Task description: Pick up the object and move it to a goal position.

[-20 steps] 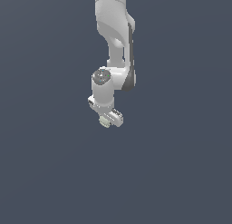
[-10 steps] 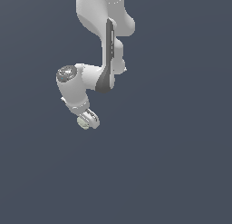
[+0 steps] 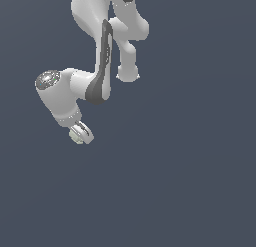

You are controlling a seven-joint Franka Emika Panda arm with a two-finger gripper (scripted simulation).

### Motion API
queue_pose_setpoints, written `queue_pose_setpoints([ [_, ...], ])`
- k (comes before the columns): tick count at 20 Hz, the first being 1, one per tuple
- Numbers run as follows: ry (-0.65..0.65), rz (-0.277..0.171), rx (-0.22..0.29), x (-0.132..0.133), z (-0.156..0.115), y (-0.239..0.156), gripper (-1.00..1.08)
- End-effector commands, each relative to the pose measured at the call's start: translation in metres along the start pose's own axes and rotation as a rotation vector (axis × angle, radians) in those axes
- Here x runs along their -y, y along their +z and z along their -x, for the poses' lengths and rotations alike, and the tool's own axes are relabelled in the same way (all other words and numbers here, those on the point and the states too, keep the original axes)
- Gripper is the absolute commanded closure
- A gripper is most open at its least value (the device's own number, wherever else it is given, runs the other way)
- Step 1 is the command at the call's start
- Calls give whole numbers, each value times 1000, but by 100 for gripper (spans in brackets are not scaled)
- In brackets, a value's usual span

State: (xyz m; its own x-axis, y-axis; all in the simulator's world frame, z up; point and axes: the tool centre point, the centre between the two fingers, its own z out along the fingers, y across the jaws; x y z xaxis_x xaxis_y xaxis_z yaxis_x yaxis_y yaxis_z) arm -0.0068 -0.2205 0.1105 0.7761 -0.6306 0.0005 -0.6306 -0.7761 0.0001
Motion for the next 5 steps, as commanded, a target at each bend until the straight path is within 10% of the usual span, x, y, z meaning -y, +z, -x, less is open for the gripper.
queue_pose_setpoints([
  [1, -2, 0, 0, -3, -6, -2, 108],
  [5, -1, 0, 0, -4, -9, -3, 108],
])
